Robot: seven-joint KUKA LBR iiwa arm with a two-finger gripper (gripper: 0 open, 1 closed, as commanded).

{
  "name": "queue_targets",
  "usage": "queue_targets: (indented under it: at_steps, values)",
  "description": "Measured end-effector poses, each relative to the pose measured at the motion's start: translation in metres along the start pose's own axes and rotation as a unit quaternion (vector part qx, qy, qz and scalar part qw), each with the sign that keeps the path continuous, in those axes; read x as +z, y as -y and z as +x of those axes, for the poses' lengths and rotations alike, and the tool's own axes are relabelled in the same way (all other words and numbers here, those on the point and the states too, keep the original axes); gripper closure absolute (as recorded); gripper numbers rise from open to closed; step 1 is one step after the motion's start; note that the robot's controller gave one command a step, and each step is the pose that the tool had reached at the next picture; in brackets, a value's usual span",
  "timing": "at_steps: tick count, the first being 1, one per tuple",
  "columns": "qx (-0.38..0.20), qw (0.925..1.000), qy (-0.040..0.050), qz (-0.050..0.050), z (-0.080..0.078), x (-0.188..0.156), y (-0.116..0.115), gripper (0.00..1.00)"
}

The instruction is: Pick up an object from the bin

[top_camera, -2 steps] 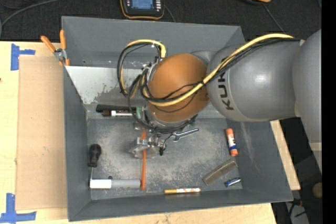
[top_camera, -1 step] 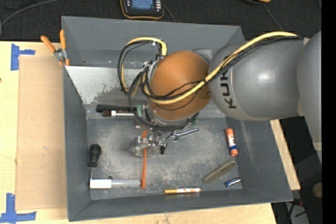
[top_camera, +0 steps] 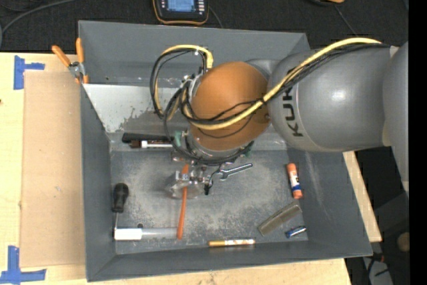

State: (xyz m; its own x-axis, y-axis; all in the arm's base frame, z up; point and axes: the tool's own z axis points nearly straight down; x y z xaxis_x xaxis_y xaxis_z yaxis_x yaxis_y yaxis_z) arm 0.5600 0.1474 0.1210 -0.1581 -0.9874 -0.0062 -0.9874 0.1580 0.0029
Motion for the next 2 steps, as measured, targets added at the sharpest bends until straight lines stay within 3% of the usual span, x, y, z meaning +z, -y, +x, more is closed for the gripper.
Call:
queue_targets:
  at_steps: [2]
  values:
    - [0.003,1.0,0.0005,0.0,-0.0008,-0.0157,-0.0004,1.0]
